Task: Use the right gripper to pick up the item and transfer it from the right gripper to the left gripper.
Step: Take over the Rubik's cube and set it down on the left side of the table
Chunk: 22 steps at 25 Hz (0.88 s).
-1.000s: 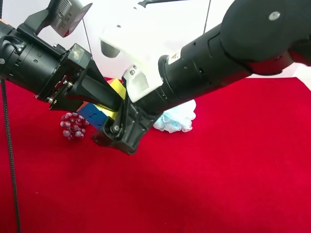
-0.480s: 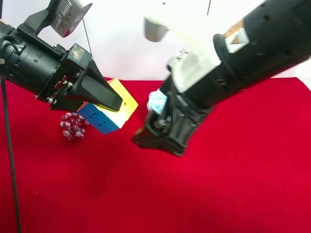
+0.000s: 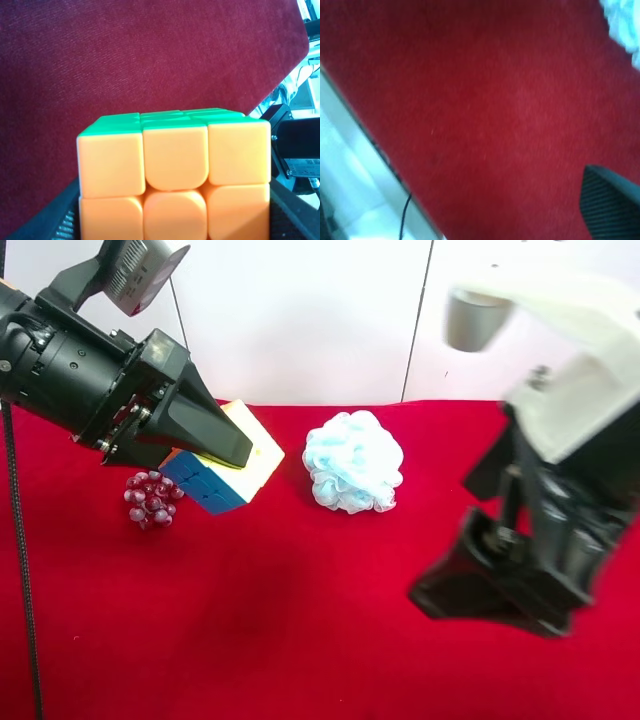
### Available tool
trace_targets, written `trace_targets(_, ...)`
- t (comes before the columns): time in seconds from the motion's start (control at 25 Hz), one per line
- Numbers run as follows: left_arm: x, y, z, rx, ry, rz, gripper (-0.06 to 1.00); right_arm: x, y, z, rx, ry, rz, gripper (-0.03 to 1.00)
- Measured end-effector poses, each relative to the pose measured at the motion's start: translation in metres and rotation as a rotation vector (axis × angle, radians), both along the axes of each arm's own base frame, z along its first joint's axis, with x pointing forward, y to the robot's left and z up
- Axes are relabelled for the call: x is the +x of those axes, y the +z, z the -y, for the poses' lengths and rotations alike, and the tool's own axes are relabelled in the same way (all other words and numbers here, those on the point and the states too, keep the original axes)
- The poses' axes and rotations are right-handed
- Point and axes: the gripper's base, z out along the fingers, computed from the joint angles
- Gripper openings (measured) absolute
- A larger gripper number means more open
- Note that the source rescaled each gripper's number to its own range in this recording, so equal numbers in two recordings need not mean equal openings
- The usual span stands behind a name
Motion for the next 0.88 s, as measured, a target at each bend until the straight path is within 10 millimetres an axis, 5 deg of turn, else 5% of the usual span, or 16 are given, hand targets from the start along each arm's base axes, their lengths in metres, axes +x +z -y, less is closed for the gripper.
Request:
trace_targets(0.48, 0.000, 0.000, 0.000, 0.000, 0.000, 0.000, 0.00, -0.067, -0.053, 0.090, 0.025, -0.100, 0.039, 1.00)
trace_targets(0.88, 0.000, 0.000, 0.000, -0.001, 0.001, 0.000, 0.00, -0.090, -0.056, 0.128, 0.190, -0.196, 0.189, 1.00)
